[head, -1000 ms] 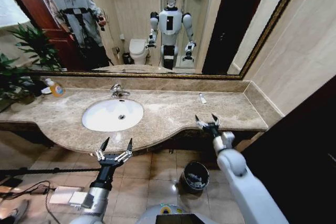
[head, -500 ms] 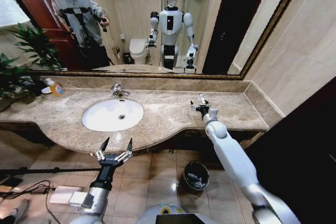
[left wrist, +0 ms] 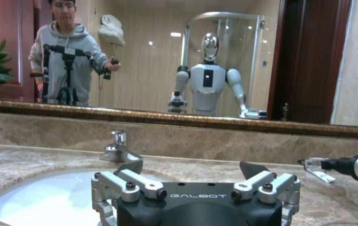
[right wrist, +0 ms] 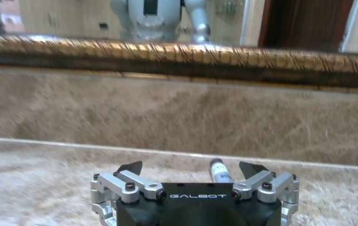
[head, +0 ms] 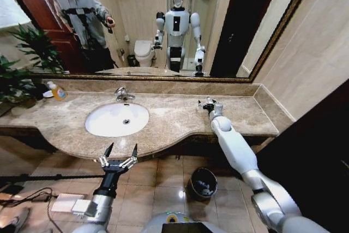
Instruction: Pick up the trash from the sink and place it in the trash bin.
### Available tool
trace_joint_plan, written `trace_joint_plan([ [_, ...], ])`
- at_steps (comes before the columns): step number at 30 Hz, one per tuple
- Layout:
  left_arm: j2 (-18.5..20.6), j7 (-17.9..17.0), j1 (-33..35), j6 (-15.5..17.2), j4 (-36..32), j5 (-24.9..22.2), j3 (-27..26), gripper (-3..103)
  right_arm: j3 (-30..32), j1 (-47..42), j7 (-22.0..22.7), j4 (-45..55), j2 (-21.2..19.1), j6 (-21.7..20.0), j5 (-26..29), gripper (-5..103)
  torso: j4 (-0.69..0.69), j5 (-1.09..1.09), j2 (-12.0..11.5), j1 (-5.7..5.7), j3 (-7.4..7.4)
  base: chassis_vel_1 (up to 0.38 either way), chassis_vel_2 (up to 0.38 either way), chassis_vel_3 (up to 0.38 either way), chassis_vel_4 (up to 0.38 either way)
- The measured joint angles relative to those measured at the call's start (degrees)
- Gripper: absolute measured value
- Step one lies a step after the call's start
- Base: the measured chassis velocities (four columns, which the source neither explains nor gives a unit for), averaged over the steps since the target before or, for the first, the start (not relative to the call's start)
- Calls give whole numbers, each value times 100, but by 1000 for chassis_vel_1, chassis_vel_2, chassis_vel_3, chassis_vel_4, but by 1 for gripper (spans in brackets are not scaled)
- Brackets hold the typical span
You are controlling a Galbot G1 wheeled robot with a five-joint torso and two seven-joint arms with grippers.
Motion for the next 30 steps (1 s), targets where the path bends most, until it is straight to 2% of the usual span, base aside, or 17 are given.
trace_joint_plan([
  [6, 0, 0, 0, 0, 0, 0, 0, 100, 120, 137, 3, -408, 37, 1, -22, 100, 1, 1, 0, 0, 0, 0, 0, 0, 0],
  [11, 0, 0, 0, 0, 0, 0, 0, 100, 310, 47, 83, -464, -115, -3, 119, 100, -2, 1, 0, 0, 0, 0, 0, 0, 0],
  [12, 0, 0, 0, 0, 0, 0, 0, 100, 331, 41, 97, -470, -129, -15, 164, 103, -2, 1, 0, 0, 0, 0, 0, 0, 0],
  [13, 0, 0, 0, 0, 0, 0, 0, 100, 341, 41, 98, -489, -134, -37, 203, 100, -2, 0, 1, 0, 0, 0, 0, 0, 0],
  [15, 0, 0, 0, 0, 0, 0, 0, 100, 341, 41, 96, -506, -132, -40, 212, 100, -1, 1, 1, -1, 0, 0, 0, 0, 0],
  [18, 0, 0, 0, 0, 0, 0, 0, 100, 329, 29, 75, -520, -78, -42, 220, 86, 0, 0, 1, 0, 0, 0, 0, 0, 0],
  [19, 0, 0, 0, 0, 0, 0, 0, 100, 329, 29, 75, -520, -78, -42, 220, 86, 0, 0, 1, 0, 0, 0, 0, 0, 0],
  [21, 0, 0, 0, 0, 0, 0, 0, 100, 306, 9, 55, -514, -47, -49, 208, 75, 0, 1, 0, 0, 0, 0, 0, 0, 0],
  [22, 0, 0, 0, 0, 0, 0, 0, 100, 306, 9, 55, -514, -47, -49, 208, 75, 0, 1, 0, 0, 0, 0, 0, 0, 0],
  [23, 0, 0, 0, 0, 0, 0, 0, 100, 301, 2, 39, -512, -39, -54, 190, 71, 0, 1, 1, 0, 0, 0, 0, 0, 0],
  [27, 0, 0, 0, 0, 0, 0, 0, 100, 323, 4, 1, -573, -38, -50, 153, 70, 0, 0, 1, 0, 0, 0, 0, 0, 0],
  [30, 0, 0, 0, 0, 0, 0, 0, 100, 337, 20, -29, -618, -37, -26, 145, 51, 0, 0, 1, 0, 0, 0, 0, 0, 0],
])
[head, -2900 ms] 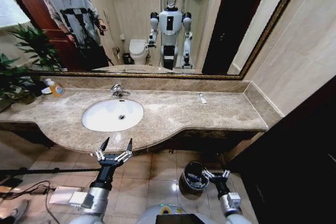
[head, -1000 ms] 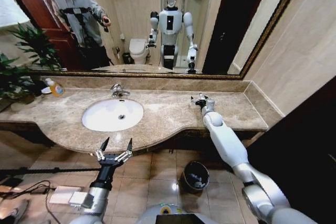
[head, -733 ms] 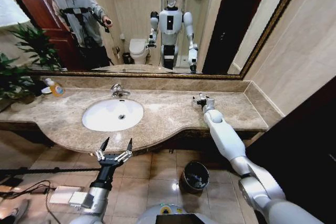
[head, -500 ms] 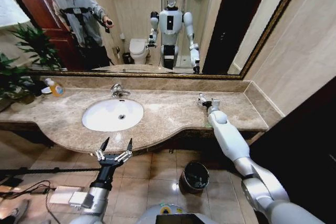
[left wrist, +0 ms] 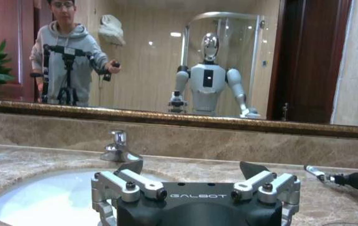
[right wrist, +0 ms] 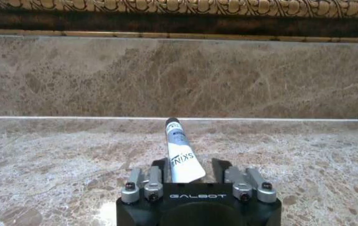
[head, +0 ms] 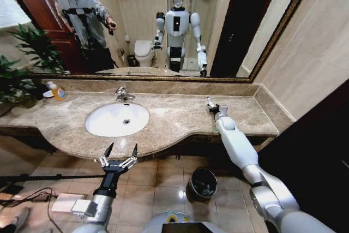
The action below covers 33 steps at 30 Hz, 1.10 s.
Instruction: Pick up the trash from the sink and place it in the trash bin.
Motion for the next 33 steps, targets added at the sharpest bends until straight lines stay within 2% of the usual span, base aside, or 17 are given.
trace_joint_plan([
  [3, 0, 0, 0, 0, 0, 0, 0, 100, 1, 0, 0, -3, -1, 15, 1, 45, 0, 0, 0, 0, 0, 0, 0, 0, 0],
  [4, 0, 0, 0, 0, 0, 0, 0, 100, 3, -2, 1, -2, -4, 22, 2, 34, 0, 0, 0, 0, 0, 0, 0, 0, 0],
  [6, 0, 0, 0, 0, 0, 0, 0, 100, 3, -6, 2, 8, -6, 24, 3, 34, 0, 1, 0, 0, 0, 0, 0, 0, 0],
  [7, 0, 0, 0, 0, 0, 0, 0, 100, 4, -9, 4, 30, -9, 27, 6, 23, -1, -1, 0, 0, 0, 0, 0, 0, 0],
  [8, 0, 0, 0, 0, 0, 0, 0, 100, 4, -11, 7, 45, -10, 31, 9, 18, -1, -1, 0, 0, 0, 0, 0, 0, 0],
  [10, 0, 0, 0, 0, 0, 0, 0, 100, 4, -11, 9, 50, -10, 33, 10, 18, -1, -1, 0, 0, 0, 0, 0, 0, 0],
  [14, 0, 0, 0, 0, 0, 0, 0, 100, 2, -34, 33, 121, -19, 36, 30, 1, 0, 0, 0, 0, 0, 0, 0, 0, 0],
  [24, 0, 0, 0, 0, 0, 0, 0, 100, 0, -156, 101, 375, -96, 18, 104, 0, 0, 1, 0, 0, 1, 0, 0, 0, 0],
  [33, 0, 0, 0, 0, 0, 0, 0, 100, 38, -908, 256, 1646, -479, 238, 112, 0, 0, -1, 0, 0, 0, 0, 0, 0, 0],
])
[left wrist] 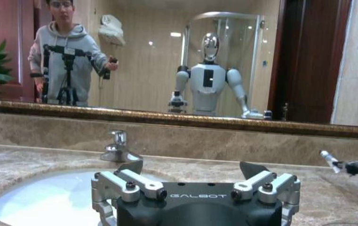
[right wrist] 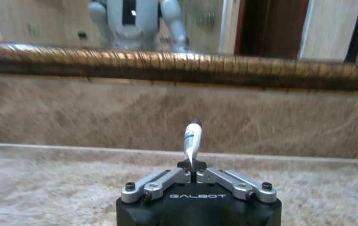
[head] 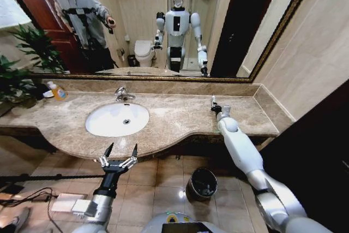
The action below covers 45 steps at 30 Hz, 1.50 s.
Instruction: Pick up the trash from the sink and place it in the trash bin.
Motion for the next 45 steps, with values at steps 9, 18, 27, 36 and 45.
trace_joint_plan([
  [9, 0, 1, 0, 0, 0, 0, 0, 100, 278, -1628, 121, 1853, -351, 225, 372, 0, -1, 3, 0, 0, -1, 0, 0, 0, 0],
  [18, 0, -1, 0, 0, 0, 0, 0, 100, 828, -3262, 527, 3381, -257, 743, 451, 0, 0, 1, 0, 0, -1, 0, 0, 0, 0],
  [27, 0, 0, 0, 0, 0, 0, 0, 100, 1169, -4652, 514, 4114, 145, 1211, 39, 0, -1, 0, 1, -1, -1, 0, 0, 0, 0],
  [36, 0, 0, 0, 0, 0, 0, 0, 100, 935, -5367, 210, 3974, 463, 1737, -512, 0, -1, 1, 0, 0, 0, 0, 0, 0, 0],
  [45, 0, 0, 0, 0, 0, 0, 0, 100, 976, -6118, 5, 3576, 882, 2281, -860, 0, 0, 1, 0, 0, 0, 0, 0, 0, 0],
])
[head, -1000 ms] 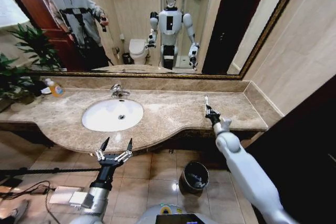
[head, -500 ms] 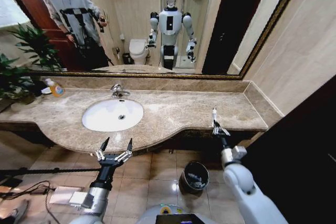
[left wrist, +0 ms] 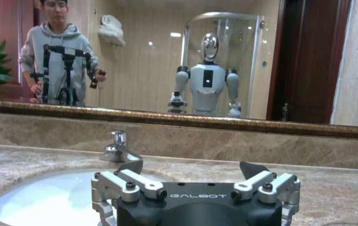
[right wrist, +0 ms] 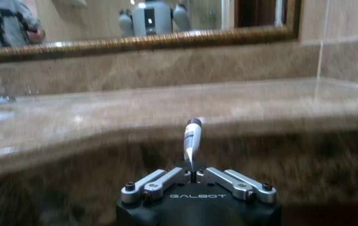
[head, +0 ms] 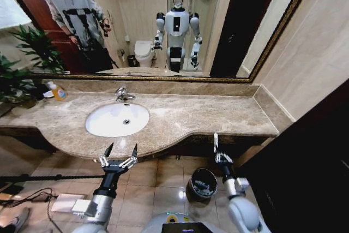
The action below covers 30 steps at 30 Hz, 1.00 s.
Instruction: Pick up the trash from the sink and place it in the trash bin.
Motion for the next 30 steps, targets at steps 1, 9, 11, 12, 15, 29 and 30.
trace_joint_plan([
  [1, 0, 0, 0, 0, 0, 0, 0, 100, 0, 0, 0, 0, 0, 0, 0, 0, 0, 0, 0, 0, 0, 0, 0, 0, 0],
  [9, 0, 0, 0, 0, 0, 0, 0, 100, -83, -147, -219, -1045, 127, 330, -196, 0, 0, 0, 0, 0, 1, 0, 0, 0, 0],
  [11, 0, 0, 0, 0, 0, 0, 0, 100, -83, -44, -298, -1410, 148, 350, -242, 0, 0, 1, 0, 0, 0, 0, 0, 0, 0],
  [12, 0, 0, 0, 0, 0, 0, 0, 100, -84, 24, -330, -1578, 148, 350, -250, 0, 0, 0, -1, 0, 0, 0, 0, 0, 0],
  [15, 0, 0, 0, 0, 0, 0, 0, 100, -98, 279, -446, -2091, 117, 331, -290, 0, 0, 1, -1, 0, 0, 0, 0, 0, 0],
  [29, 0, 0, 0, 0, 0, 0, 0, 100, -191, 1726, -1099, -4199, 48, -664, -934, 0, 1, 1, -1, 0, 1, 0, 0, 0, 0],
  [30, 0, 0, 0, 0, 0, 0, 0, 100, -203, 1938, -1120, -4577, 83, -677, -1106, 0, 1, 2, -1, 1, 1, 0, 0, 0, 0],
])
